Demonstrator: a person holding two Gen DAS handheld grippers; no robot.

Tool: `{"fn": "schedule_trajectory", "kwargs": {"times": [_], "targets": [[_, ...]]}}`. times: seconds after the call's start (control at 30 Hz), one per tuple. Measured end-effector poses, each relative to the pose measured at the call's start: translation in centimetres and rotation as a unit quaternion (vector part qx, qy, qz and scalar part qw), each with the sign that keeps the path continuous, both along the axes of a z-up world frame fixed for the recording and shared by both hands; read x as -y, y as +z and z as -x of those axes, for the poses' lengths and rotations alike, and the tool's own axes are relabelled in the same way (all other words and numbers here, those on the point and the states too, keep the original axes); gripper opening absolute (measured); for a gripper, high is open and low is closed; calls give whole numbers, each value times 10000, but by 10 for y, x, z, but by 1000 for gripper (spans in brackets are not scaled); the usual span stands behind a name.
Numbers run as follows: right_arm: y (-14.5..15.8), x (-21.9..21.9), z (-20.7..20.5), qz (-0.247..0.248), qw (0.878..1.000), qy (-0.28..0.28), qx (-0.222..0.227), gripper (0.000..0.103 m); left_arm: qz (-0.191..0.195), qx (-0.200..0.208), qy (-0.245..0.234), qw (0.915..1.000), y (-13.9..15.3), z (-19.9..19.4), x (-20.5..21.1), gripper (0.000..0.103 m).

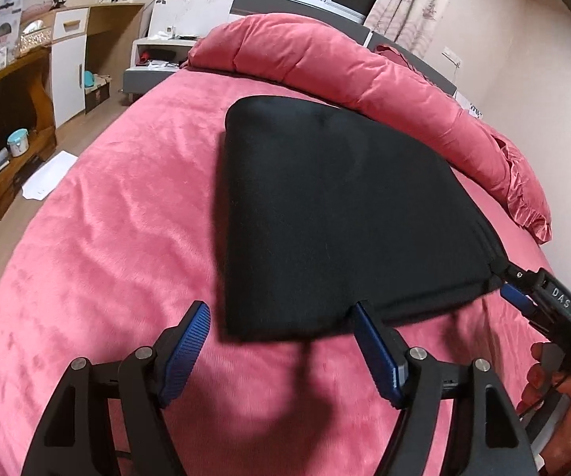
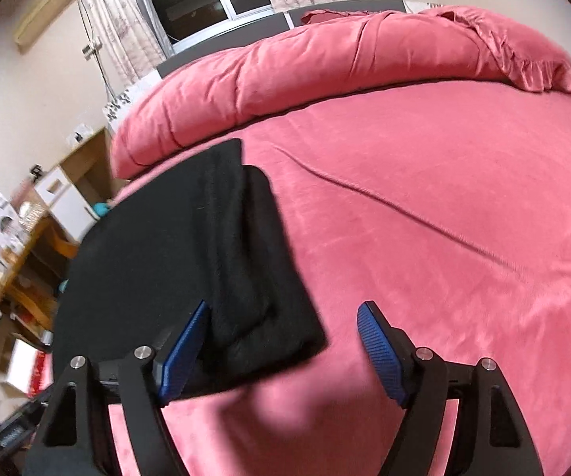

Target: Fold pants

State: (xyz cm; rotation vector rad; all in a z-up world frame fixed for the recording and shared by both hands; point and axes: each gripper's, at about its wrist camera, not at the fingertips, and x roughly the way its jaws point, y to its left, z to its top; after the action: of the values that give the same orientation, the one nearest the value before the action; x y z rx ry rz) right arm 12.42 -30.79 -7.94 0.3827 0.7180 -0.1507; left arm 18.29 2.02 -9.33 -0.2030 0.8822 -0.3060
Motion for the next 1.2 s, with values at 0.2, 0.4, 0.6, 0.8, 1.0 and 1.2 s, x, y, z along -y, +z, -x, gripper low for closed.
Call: {"fn": "schedule_trajectory", "kwargs": {"times": [0.2, 0.4, 0.6, 0.8, 1.0, 1.2], "targets": [[-2, -30, 25, 54, 9995, 262, -175, 77, -301, 31, 180, 9994, 3, 32, 0, 75], [-6, -65, 48, 287, 9970, 662, -294, 77, -790, 380, 458, 9951, 16, 64, 0, 75], [-4, -93, 71, 526, 9934, 979, -265, 77, -1172, 494, 652, 9897, 25, 89, 0, 75], [14, -108, 98, 869, 9912, 991, 72, 77, -1401, 549, 822, 9852, 35, 106, 3, 75], [32, -121, 125, 1191, 9866, 1040, 395, 78, -1165, 609, 893, 9873, 48, 126, -2, 75], [39, -128, 134, 1275, 9848, 1073, 498, 78, -1240, 831, 845, 9852, 60, 148, 0, 75]]}}
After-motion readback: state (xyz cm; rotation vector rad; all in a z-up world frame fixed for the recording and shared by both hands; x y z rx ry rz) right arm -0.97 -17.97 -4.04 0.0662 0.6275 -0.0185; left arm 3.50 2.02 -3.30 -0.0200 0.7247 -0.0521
